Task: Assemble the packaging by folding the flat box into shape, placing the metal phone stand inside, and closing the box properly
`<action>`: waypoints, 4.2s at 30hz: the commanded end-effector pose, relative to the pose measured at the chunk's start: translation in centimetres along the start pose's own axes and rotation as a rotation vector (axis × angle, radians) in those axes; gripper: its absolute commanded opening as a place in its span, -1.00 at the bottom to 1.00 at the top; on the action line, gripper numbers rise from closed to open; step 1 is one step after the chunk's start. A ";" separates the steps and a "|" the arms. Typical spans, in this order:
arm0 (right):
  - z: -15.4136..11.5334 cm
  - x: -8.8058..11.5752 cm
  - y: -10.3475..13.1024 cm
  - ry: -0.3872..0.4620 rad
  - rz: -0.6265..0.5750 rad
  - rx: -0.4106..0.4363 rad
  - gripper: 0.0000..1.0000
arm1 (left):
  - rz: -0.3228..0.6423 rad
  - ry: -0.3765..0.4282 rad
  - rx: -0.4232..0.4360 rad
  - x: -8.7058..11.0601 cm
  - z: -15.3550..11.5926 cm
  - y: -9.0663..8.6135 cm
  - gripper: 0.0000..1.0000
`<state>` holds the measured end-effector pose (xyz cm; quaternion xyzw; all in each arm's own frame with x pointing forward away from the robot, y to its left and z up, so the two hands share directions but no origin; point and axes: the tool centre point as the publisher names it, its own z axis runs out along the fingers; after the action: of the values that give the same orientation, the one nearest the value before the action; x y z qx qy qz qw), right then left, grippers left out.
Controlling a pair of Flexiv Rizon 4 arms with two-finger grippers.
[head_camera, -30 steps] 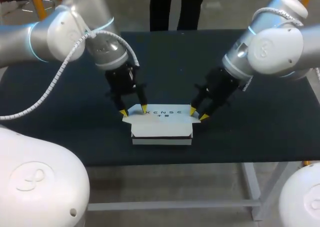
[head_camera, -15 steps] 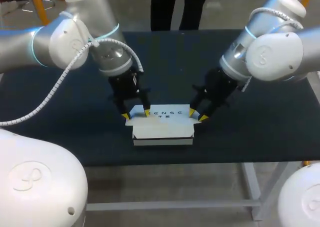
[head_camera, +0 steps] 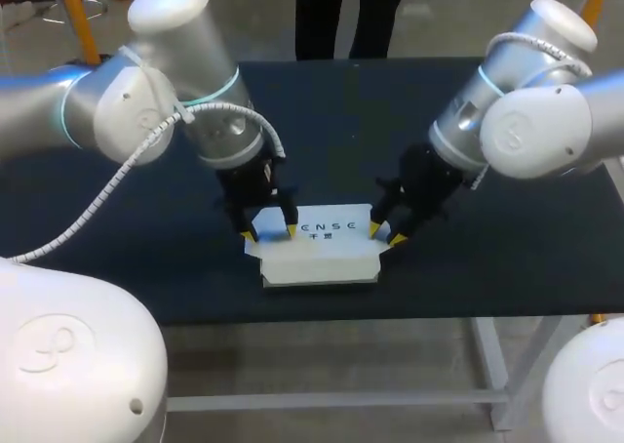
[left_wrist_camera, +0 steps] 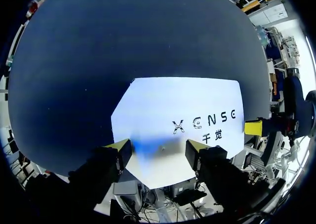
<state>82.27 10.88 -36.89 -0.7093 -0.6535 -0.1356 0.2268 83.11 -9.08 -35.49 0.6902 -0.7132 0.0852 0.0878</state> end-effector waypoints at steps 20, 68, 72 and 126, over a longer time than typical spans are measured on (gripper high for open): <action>0.4 -0.2 0.2 0.004 -0.037 -0.062 -0.15 | -0.046 0.001 0.056 -0.3 0.6 0.6 0.32; 1.5 0.1 0.6 -0.004 -0.037 -0.102 -0.05 | -0.146 0.016 -0.020 -1.3 1.5 -0.1 0.00; 1.5 0.1 0.6 -0.004 -0.037 -0.102 -0.06 | -0.146 0.016 -0.020 -1.3 1.5 -0.1 0.03; 2.1 0.2 0.5 0.032 -0.117 -0.117 -0.07 | -0.047 0.135 0.078 -2.1 2.1 1.0 0.11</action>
<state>82.38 11.99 -38.34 -0.6808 -0.6810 -0.1973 0.1840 82.47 -7.82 -37.65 0.7043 -0.6849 0.1530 0.1073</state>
